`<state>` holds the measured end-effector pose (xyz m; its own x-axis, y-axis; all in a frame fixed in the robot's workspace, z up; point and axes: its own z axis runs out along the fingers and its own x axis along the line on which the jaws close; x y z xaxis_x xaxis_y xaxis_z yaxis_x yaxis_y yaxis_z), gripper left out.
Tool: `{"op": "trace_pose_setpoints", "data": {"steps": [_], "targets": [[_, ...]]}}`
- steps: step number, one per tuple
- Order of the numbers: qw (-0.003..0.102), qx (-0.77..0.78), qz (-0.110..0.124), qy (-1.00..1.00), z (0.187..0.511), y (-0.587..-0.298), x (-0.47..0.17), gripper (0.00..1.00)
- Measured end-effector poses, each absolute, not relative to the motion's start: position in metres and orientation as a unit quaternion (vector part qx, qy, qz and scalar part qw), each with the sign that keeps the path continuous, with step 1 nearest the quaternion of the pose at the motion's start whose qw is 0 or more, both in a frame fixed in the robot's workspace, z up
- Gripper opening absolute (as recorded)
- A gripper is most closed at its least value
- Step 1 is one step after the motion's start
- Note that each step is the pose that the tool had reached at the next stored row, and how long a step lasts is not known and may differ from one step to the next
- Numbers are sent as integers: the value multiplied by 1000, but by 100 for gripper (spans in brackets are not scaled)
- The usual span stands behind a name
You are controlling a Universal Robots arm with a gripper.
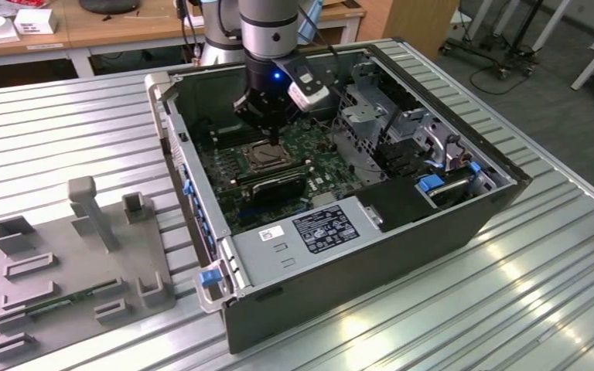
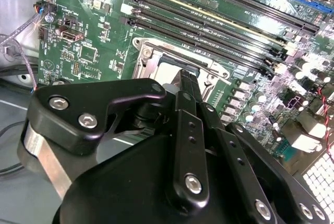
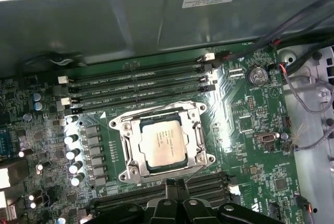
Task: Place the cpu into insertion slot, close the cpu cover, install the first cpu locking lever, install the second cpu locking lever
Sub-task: 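Install the second cpu locking lever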
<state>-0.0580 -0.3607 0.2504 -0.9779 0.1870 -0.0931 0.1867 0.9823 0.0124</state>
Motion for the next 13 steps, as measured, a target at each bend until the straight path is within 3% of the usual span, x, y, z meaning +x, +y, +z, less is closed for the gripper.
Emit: {"op": "trace_pose_setpoints", "data": {"steps": [13], "targets": [[47,94,2,994,250,-363,-58,11]]}}
